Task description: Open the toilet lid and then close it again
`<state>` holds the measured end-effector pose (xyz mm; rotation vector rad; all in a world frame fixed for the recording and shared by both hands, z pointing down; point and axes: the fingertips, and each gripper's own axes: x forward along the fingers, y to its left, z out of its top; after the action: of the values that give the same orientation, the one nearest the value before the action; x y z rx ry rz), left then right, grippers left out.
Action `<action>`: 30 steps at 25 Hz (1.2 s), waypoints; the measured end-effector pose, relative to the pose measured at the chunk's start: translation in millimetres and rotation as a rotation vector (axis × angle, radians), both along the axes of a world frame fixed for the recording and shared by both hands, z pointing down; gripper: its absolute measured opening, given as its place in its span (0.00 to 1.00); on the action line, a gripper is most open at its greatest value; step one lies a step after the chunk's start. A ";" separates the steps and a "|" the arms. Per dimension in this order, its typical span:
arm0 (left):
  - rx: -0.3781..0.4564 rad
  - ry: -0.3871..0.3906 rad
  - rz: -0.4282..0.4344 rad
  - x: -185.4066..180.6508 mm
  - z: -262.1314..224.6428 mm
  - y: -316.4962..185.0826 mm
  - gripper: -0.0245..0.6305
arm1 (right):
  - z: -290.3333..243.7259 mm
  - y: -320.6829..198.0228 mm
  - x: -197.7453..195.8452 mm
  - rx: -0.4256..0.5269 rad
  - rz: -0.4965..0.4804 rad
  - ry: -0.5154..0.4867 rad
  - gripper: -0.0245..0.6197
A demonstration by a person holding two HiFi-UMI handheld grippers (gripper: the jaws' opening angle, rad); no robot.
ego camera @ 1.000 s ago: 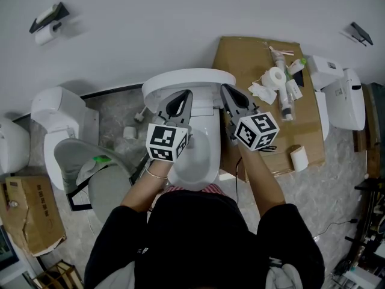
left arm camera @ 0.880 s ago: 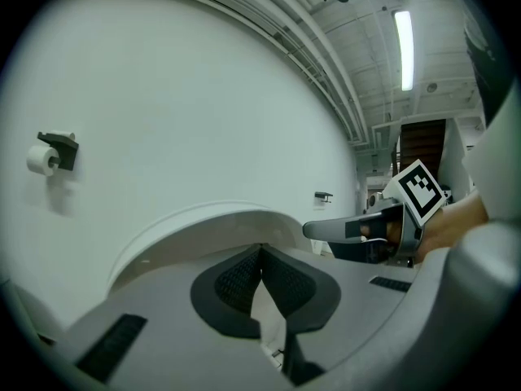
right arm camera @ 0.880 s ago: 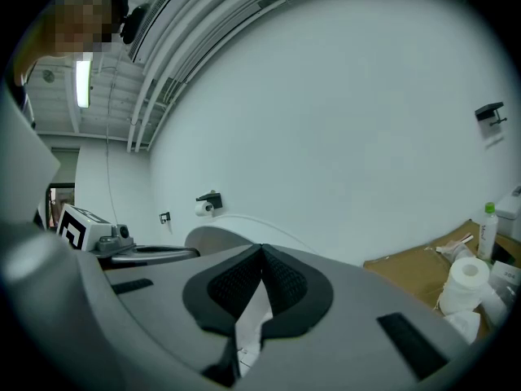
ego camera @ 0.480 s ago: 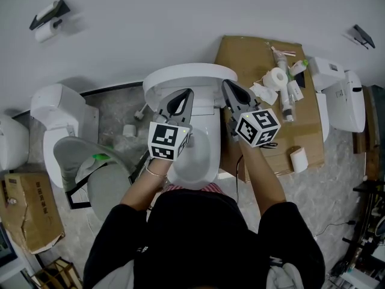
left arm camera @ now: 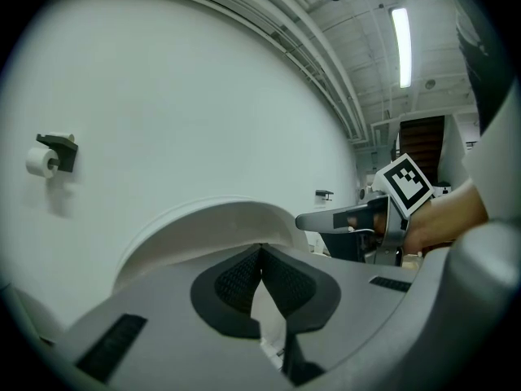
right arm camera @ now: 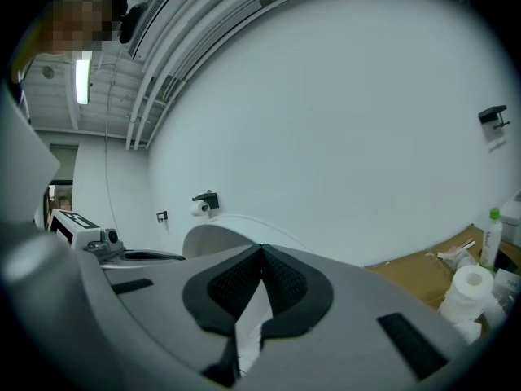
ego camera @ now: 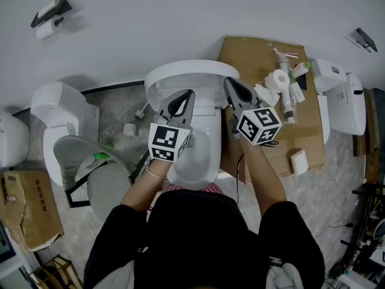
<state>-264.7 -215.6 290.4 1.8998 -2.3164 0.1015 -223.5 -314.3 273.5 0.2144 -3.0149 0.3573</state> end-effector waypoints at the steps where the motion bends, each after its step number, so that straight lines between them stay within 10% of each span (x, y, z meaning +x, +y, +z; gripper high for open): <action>1: -0.002 0.001 -0.002 -0.8 0.9 0.0 0.04 | 0.1 -0.7 -0.8 0.000 0.001 0.000 0.07; 30: -0.014 0.023 -0.062 -27.0 7.7 10.2 0.04 | 15.1 -13.4 -27.3 0.026 0.023 0.088 0.07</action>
<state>-291.7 -205.4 298.1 1.8112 -2.3505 0.0879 -250.9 -327.7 288.6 0.2593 -2.9340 0.3030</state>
